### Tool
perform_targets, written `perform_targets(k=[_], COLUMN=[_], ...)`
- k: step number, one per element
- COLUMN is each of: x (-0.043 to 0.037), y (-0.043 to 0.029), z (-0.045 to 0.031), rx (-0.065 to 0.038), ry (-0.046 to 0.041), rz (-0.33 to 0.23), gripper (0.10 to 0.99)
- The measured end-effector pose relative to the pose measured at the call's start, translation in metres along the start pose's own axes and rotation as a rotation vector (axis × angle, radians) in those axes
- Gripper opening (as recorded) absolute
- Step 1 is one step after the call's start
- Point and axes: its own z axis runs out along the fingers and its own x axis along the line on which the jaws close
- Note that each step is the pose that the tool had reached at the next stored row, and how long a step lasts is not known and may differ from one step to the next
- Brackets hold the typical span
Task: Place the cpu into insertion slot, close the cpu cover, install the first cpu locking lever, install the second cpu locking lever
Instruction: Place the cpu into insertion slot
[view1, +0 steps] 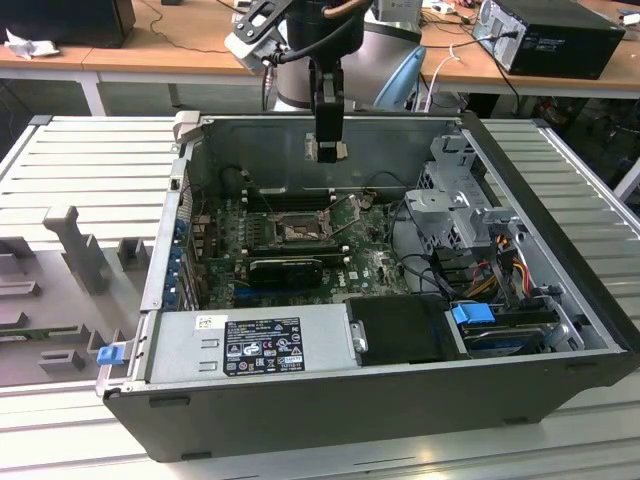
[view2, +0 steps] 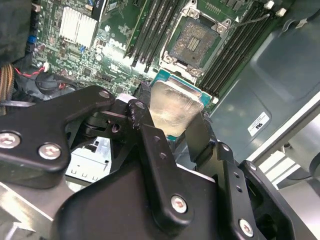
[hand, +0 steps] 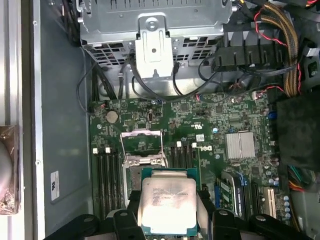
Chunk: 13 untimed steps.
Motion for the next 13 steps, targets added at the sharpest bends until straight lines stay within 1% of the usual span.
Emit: perform_targets(k=[3,13], x=[0.0000,-0.0001], y=[-0.0001,-0.0005], z=[0.0012,0.0050], rx=[0.000,0.000], ry=[0.0010,0.0016], rz=[-0.009,-0.010], gripper=[0.522,0.522])
